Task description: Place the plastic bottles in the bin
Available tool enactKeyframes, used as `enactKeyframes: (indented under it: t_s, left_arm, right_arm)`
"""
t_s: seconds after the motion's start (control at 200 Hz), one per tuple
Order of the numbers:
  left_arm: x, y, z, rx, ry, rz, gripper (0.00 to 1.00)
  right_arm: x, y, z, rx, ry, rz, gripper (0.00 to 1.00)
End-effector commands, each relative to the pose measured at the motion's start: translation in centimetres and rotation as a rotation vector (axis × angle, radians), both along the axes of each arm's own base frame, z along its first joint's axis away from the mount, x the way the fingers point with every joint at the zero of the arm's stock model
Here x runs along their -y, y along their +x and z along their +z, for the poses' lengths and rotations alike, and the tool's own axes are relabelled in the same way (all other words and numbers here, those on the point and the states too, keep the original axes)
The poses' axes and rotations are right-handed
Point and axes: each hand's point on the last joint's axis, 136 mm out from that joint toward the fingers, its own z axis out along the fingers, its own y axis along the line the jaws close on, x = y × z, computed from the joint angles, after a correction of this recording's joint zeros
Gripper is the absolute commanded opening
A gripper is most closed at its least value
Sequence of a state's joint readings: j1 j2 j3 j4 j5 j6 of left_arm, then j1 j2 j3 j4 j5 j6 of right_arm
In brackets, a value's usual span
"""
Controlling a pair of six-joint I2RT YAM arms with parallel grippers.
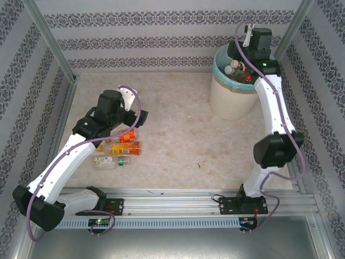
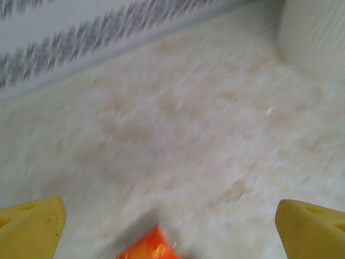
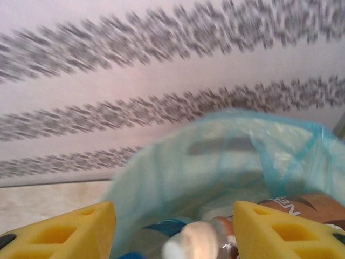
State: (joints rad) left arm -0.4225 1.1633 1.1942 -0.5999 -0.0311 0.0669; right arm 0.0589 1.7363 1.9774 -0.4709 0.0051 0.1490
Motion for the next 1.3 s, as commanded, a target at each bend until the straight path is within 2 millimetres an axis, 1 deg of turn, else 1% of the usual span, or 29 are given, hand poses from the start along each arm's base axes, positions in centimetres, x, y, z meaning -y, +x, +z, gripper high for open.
enactKeyframes:
  t_s: [0.0, 0.08, 0.135, 0.185, 0.29, 0.375, 0.435, 0.5, 0.56, 0.6, 0.659, 0.729, 0.804, 0.919, 1.014, 1.089, 1.169, 1.294]
  left_arm:
    - [-2.1, -5.2, -5.5, -0.301, 0.141, -0.051, 0.98]
    - [-2.0, -8.1, -7.8, -0.397, 0.204, -0.186, 0.97]
    - [-2.7, -9.8, -9.5, -0.459, 0.282, -0.265, 0.98]
    - [-3.5, -11.2, -11.1, -0.513, 0.368, -0.338, 0.95]
    - [-5.6, -12.9, -13.3, -0.613, 0.502, -0.384, 0.93]
    - [-6.2, -14.5, -14.4, -0.697, 0.535, -0.429, 0.93]
    - [-6.6, -15.6, -15.3, -0.756, 0.544, -0.451, 0.94]
    - [-7.6, -16.9, -16.9, -0.827, 0.595, -0.476, 0.96]
    - [-8.8, -16.9, -18.3, -0.846, 0.663, -0.452, 0.97]
    - [-9.3, -16.9, -18.8, -0.848, 0.684, -0.442, 0.98]
    - [-9.4, -16.4, -19.2, -0.842, 0.679, -0.422, 0.98]
    - [-9.5, -15.5, -19.6, -0.828, 0.663, -0.376, 0.98]
    - [-9.8, -14.9, -20.5, -0.843, 0.67, -0.354, 0.98]
    - [-10.8, -13.6, -21.8, -0.839, 0.719, -0.306, 0.97]
    - [-11.4, -13.0, -22.4, -0.854, 0.731, -0.266, 0.97]
    - [-11.6, -12.8, -22.8, -0.869, 0.733, -0.253, 0.97]
    - [-11.4, -13.2, -23.1, -0.896, 0.715, -0.261, 0.96]
    - [-11.0, -13.7, -23.3, -0.928, 0.687, -0.264, 0.88]
  right_arm:
    - [-2.9, -4.0, 6.0, 0.198, -0.049, 0.088, 0.6]
    - [-4.9, -5.9, 6.5, 0.264, -0.092, 0.132, 0.6]
    - [-6.3, -7.0, 6.6, 0.304, -0.114, 0.17, 0.6]
    - [-7.4, -7.8, 6.6, 0.325, -0.13, 0.195, 0.6]
    - [-9.0, -9.0, 6.5, 0.342, -0.134, 0.238, 0.6]
    - [-10.1, -10.0, 6.3, 0.351, -0.129, 0.278, 0.6]
    - [-10.5, -10.5, 6.2, 0.358, -0.129, 0.296, 0.59]
    - [-10.8, -11.1, 6.1, 0.363, -0.127, 0.316, 0.59]
    - [-10.9, -11.5, 6.0, 0.361, -0.122, 0.328, 0.59]
    - [-11.1, -11.7, 5.8, 0.36, -0.119, 0.339, 0.59]
    - [-11.1, -11.9, 5.5, 0.354, -0.115, 0.348, 0.59]
    - [-11.2, -12.1, 5.1, 0.348, -0.111, 0.358, 0.59]
    - [-11.4, -12.1, 4.8, 0.343, -0.109, 0.365, 0.59]
    - [-11.8, -11.9, 4.1, 0.328, -0.1, 0.383, 0.59]
    - [-12.1, -11.7, 3.6, 0.315, -0.094, 0.396, 0.59]
    - [-12.3, -11.5, 3.1, 0.304, -0.093, 0.407, 0.59]
    - [-12.5, -11.3, 2.7, 0.295, -0.092, 0.414, 0.59]
    - [-12.7, -10.9, 2.1, 0.283, -0.098, 0.421, 0.59]
